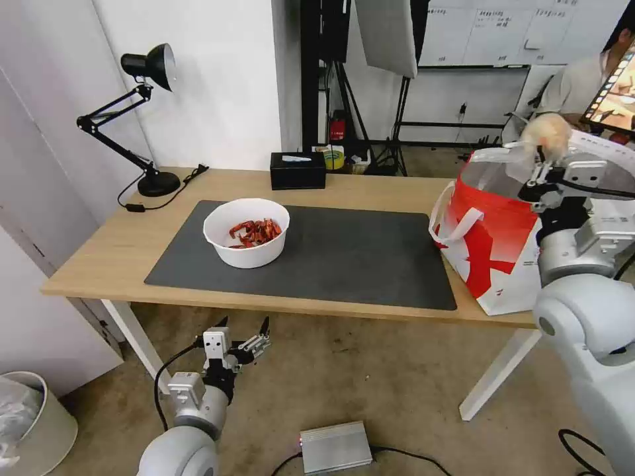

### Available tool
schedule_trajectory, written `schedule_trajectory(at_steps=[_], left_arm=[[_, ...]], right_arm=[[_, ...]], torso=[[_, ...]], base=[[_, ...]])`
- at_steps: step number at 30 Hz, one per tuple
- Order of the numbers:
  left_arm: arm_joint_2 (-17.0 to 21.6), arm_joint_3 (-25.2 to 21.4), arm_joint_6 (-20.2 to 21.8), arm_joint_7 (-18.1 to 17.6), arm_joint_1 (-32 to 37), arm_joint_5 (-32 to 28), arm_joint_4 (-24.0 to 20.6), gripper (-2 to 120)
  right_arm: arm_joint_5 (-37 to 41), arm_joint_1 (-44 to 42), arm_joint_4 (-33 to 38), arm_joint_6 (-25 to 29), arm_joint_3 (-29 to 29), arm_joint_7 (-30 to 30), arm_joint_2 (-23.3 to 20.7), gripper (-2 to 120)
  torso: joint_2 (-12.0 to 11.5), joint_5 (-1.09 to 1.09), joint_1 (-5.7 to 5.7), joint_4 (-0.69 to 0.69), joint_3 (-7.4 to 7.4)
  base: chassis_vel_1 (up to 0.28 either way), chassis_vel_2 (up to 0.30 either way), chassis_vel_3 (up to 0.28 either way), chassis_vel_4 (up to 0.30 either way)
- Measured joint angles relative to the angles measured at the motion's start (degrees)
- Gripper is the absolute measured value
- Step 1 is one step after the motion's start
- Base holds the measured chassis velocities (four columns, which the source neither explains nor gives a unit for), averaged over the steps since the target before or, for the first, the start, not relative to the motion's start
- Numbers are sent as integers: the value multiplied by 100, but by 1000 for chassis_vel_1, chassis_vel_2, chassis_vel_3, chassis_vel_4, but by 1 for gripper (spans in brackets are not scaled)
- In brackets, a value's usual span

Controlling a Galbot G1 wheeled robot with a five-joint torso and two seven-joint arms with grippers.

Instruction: Pick up the trash from the table and place it into the takeout bag.

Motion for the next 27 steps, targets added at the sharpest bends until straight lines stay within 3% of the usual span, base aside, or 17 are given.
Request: schedule_trajectory(at_steps=[16, 27], left_arm=[[7, 35, -28, 5, 20, -12, 15, 100], [-10, 74, -29, 3, -13, -23, 60, 100]], right_arm=[[1969, 383, -45, -537, -38, 789, -69, 1], [2462, 529, -18, -631, -58, 1068, -110, 1]], torso=[[0, -1, 0, 0, 0], [0, -1, 0, 0, 0]], base=[[0, 0, 0, 0], [0, 0, 0, 0]])
